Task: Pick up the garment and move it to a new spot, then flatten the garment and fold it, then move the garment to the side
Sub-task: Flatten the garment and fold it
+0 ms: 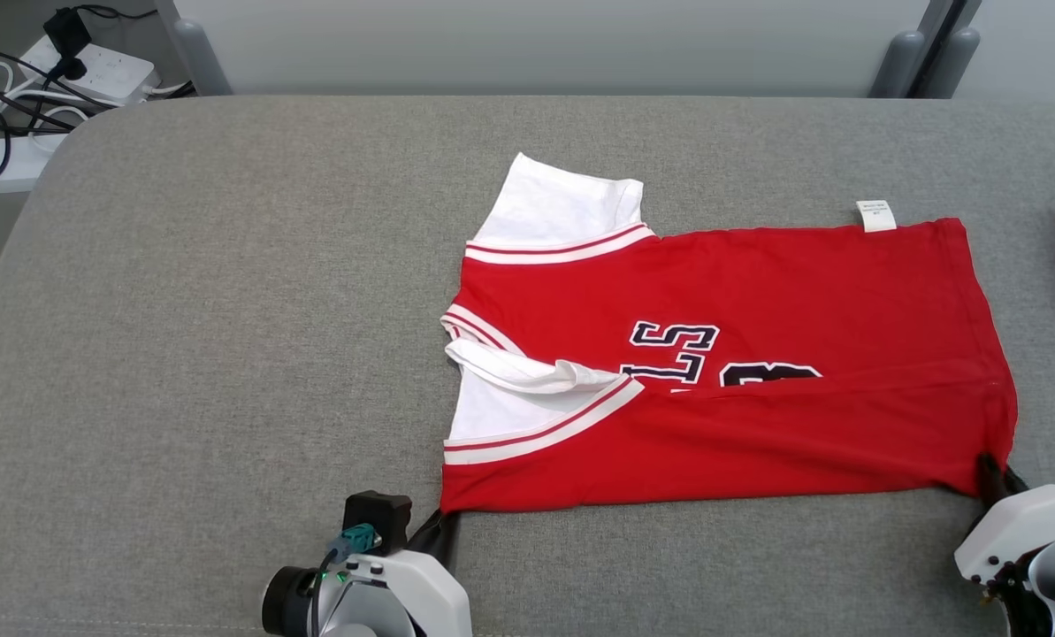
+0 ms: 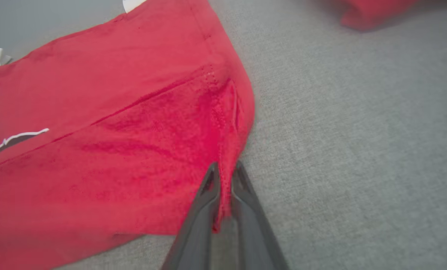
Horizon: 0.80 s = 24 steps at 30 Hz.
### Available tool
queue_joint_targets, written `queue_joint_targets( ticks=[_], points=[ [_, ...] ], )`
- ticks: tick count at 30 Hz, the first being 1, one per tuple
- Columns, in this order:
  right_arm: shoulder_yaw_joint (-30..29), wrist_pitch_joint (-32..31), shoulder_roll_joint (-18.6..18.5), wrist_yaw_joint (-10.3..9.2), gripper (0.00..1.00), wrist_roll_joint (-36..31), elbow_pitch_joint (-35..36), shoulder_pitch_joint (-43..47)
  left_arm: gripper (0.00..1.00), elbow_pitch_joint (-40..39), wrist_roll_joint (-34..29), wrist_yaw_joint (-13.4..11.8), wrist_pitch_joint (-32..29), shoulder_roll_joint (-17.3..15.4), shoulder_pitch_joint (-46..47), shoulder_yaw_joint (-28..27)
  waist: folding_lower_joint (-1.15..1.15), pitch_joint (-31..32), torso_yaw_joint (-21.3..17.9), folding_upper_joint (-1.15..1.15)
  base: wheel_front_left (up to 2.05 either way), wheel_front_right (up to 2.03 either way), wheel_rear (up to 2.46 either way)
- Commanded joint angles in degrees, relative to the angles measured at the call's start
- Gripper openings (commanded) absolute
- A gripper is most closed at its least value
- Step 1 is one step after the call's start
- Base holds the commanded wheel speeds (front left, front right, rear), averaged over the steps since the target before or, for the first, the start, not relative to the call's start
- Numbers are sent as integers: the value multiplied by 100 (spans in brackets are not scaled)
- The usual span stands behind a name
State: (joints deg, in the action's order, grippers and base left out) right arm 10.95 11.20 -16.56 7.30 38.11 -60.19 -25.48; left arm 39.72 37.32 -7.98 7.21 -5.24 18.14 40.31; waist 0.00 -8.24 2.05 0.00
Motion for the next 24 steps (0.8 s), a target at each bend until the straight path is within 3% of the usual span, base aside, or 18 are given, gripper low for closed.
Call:
queue_joint_targets(
  ticks=[1, 13, 24],
  points=[
    [207, 112, -96, 19, 0, 78, 8, 44, 0, -168, -73, -90, -16, -182, 148, -127, 0, 35, -5, 0, 0, 0, 0],
    [532, 178, -352, 19, 0, 333, 288, 592, 0, -911, -8, -328, -484, -526, -337, -28, 0, 220, -132, 0, 0, 0, 0],
    [649, 61, -542, 19, 0, 518, 468, 814, 0, -1939, 37, -710, -1054, -854, -859, 79, 0, 292, -145, 0, 0, 0, 0]
  ],
)
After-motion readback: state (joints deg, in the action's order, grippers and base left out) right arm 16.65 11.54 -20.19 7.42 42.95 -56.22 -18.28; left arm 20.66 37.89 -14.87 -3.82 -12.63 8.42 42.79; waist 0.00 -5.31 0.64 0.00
